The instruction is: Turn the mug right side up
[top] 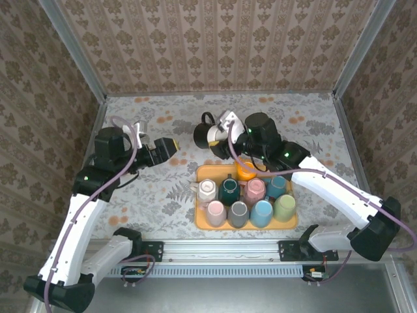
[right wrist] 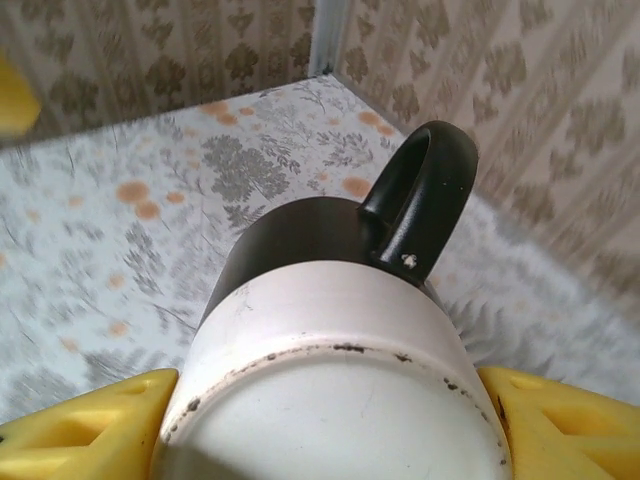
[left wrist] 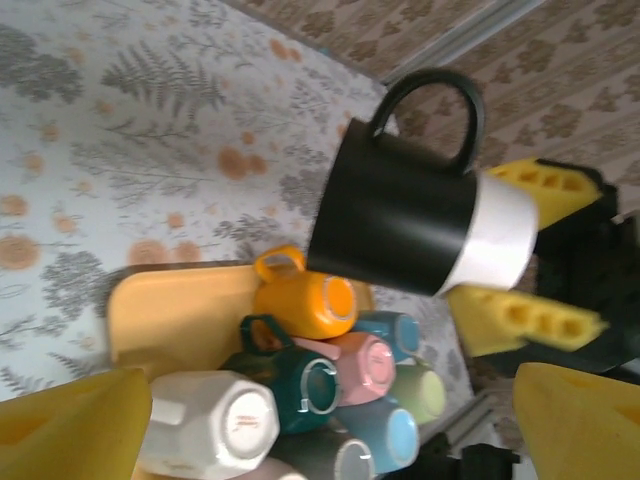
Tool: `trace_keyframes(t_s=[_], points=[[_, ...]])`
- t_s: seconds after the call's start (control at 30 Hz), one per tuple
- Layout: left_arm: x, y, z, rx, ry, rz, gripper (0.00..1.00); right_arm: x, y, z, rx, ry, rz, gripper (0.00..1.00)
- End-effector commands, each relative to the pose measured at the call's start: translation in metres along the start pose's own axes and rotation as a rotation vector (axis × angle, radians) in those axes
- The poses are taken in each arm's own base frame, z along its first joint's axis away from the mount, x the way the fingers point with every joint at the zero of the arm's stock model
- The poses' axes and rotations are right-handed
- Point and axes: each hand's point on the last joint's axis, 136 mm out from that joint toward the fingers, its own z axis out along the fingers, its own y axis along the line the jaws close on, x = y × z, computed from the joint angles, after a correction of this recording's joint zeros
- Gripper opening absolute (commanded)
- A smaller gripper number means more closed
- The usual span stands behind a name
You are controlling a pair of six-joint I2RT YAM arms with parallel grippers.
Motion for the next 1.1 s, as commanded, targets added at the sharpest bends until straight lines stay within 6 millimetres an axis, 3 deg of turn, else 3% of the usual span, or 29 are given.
trace_keyframes(t_s=[0.0, 0.13, 0.23, 0.43, 0.77, 0.9, 1.07], points=[[-0.008, -0.031, -0.004, 0.129, 0.017, -0.053, 0.93, -0.037, -0.004, -0.017, 0.12, -0.185, -0.512, 0.23], [-0.011, -0.031, 0.005, 0.16, 0.044, -0.177, 0.9, -0.038, 0.002, -0.016, 0.221, -0.21, -0.825, 0.14], [-0.009, -0.032, 0.018, 0.212, 0.104, -0.298, 0.86, -0.041, 0.004, -0.013, 0.291, -0.198, -0.989, 0.13], [0.003, -0.019, 0.033, 0.216, 0.153, -0.393, 0.82, -0.043, 0.008, -0.017, 0.309, -0.147, -1.165, 0.11], [0.015, -0.013, 0.05, 0.223, 0.243, -0.459, 0.79, -0.045, 0.032, -0.023, 0.258, -0.118, -1.346, 0.11], [0.028, -0.004, 0.061, 0.213, 0.283, -0.494, 0.68, -0.045, 0.038, -0.022, 0.245, -0.118, -1.367, 0.13], [0.033, -0.008, 0.067, 0.241, 0.299, -0.497, 0.51, -0.042, 0.041, -0.018, 0.244, -0.11, -1.367, 0.13]])
